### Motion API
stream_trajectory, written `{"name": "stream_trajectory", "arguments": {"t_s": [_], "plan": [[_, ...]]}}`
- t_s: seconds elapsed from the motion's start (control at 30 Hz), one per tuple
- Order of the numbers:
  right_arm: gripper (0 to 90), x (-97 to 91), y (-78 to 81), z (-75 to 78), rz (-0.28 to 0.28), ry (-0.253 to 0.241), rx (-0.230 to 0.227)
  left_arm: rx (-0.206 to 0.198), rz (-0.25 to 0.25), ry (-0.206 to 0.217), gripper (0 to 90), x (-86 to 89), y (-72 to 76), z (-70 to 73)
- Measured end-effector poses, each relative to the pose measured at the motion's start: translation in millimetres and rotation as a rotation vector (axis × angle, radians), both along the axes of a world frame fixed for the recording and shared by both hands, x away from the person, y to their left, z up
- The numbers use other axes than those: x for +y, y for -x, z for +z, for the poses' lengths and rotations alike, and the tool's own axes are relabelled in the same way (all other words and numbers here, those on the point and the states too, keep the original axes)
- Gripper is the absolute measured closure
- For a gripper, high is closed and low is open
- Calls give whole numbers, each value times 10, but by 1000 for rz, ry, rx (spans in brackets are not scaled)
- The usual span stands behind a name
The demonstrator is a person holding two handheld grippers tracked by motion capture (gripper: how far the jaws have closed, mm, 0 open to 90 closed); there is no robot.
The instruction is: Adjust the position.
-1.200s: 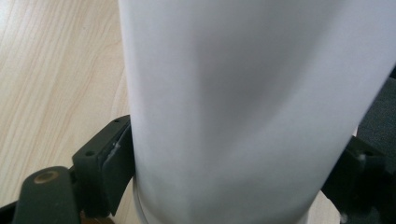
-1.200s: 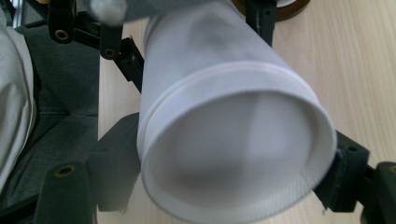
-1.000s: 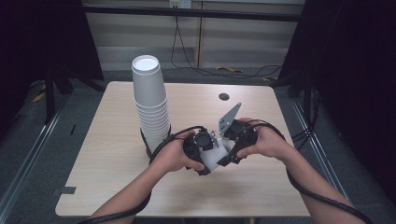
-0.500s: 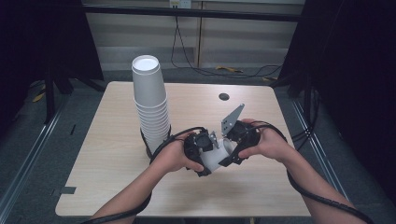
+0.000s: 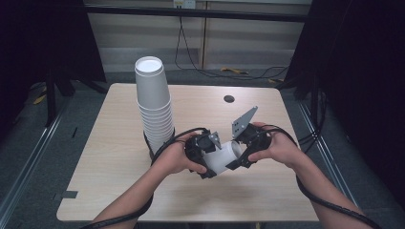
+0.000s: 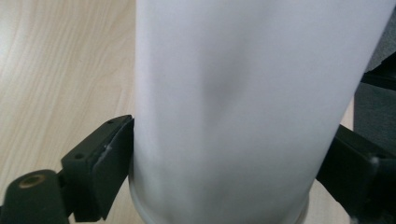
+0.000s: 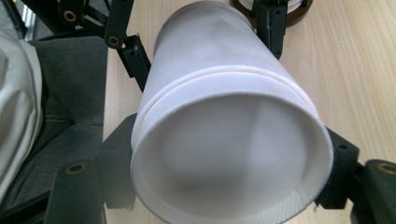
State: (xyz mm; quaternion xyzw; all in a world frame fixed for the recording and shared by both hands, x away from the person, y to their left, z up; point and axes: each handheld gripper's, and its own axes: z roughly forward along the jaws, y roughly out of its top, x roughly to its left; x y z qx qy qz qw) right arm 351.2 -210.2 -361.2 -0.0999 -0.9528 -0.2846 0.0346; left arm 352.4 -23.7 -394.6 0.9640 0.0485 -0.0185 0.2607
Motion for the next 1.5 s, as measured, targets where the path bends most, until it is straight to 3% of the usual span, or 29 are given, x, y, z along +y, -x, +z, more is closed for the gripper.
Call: {"name": "stream_trajectory", "arguments": {"t_s": [0.07,0.23,0.6,0.67,0.77,0.87,0.97,1.2,1.27,1.5], "plan": [[252,0,-1,-3,4,-3,6,12,-5,-8,136,-5,7,5],[237,46,12,-2,1,-2,19,-11,-20,-46,143,-25,27,9],[248,128,1,8,3,-7,27,-9,-30,-48,151,-55,52,7],[254,124,-1,3,4,0,30,-8,-30,-35,144,-45,49,2],[253,103,7,-1,-2,2,35,6,-26,17,122,-21,44,-15],[255,77,12,-1,-5,-3,36,-1,-41,25,114,-9,29,-7],[257,73,15,-9,-15,-1,37,9,-23,44,109,-17,32,-15],[258,56,6,-37,-21,3,46,-17,-47,41,104,-5,21,-4],[258,46,19,-46,-30,28,55,-9,-42,56,101,7,16,3],[256,-10,5,-55,-38,14,49,-14,-47,103,92,68,6,51]]}}
